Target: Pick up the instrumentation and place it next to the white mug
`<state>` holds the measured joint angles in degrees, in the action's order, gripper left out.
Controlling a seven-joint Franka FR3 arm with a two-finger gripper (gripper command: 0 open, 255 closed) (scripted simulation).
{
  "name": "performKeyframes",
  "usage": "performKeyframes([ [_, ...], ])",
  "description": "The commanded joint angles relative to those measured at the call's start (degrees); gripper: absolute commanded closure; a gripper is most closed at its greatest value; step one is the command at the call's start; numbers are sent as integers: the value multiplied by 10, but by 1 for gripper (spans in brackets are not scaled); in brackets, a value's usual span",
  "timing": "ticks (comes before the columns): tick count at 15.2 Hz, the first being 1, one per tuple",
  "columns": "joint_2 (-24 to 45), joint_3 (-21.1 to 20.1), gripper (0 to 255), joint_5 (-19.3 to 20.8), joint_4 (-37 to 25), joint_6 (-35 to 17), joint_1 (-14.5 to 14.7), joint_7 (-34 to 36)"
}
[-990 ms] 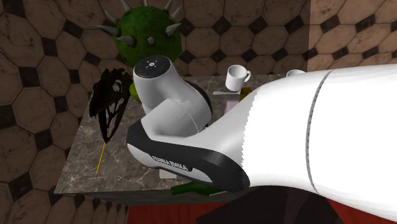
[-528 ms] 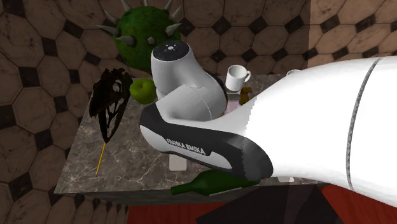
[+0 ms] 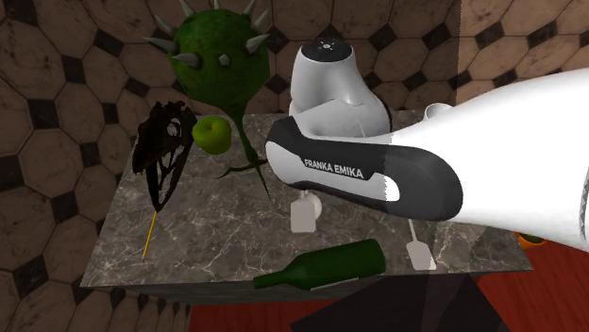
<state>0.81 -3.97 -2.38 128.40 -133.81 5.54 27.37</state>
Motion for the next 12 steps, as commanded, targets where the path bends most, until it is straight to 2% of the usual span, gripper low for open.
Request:
performKeyframes([
  [1, 1, 12, 255, -3, -1, 0, -13, -29],
  [12, 30, 87, 255, -22, -40, 18, -93, -195],
])
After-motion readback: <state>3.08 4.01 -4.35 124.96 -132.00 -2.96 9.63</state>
